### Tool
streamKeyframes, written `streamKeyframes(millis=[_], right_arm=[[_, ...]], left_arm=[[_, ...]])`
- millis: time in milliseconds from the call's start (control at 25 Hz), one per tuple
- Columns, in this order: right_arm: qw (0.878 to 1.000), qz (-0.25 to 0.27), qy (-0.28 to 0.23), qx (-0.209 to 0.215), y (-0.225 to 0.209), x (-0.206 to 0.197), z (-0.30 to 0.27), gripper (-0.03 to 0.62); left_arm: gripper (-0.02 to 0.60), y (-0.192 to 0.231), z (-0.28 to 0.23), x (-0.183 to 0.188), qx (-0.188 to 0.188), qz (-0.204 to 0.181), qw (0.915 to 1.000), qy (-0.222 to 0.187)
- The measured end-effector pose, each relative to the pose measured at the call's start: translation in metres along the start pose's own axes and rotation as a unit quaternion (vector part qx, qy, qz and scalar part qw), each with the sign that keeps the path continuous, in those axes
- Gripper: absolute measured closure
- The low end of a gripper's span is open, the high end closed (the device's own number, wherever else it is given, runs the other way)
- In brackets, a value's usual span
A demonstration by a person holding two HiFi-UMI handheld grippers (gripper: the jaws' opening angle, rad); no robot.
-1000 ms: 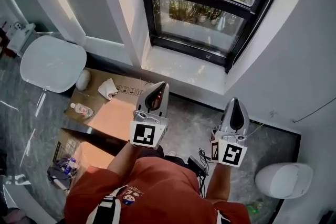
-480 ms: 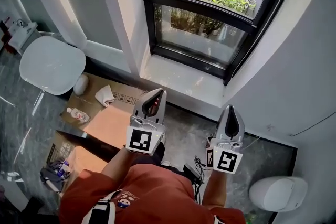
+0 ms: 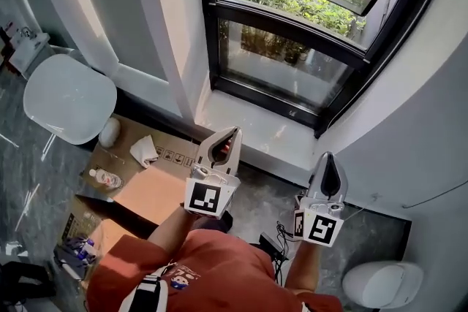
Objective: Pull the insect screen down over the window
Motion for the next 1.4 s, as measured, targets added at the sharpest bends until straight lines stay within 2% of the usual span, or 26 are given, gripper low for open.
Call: streamKeyframes(millis=[320, 760, 1080, 1400], right_arm=[[1.000, 0.004, 0.003, -0.002, -0.005, -0.017, -0.086, 0.585], [1.000, 0.012, 0.010, 0.002, 0.001, -0.035, -0.168, 0.585], [1.000, 0.005, 0.002, -0.015, -0.018, -0.048, -0.198, 0.585], [1.000, -0.011, -0.010, -0.015, -0.056, -0.073, -0.245, 0.585]], left_arm=[[0.577, 0.039, -0.077, -0.008, -0.004, 0.006, 1.0000, -0.003], [0.577, 0.090, -0.145, -0.018, 0.000, 0.024, 0.9997, -0.010], [0.577, 0.097, -0.181, -0.025, 0.000, 0.017, 0.9998, -0.009], [0.577, 0.094, -0.238, -0.034, 0.009, 0.009, 0.9999, -0.006]])
Point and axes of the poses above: the fingertips, and each gripper's own axes: z backward along the fingers, y to its left, x out of its top, the point moved 8 cm from there along z, backward along the fingers, and after that the axes turned 11 degrees about x, right-handed, at the moved point
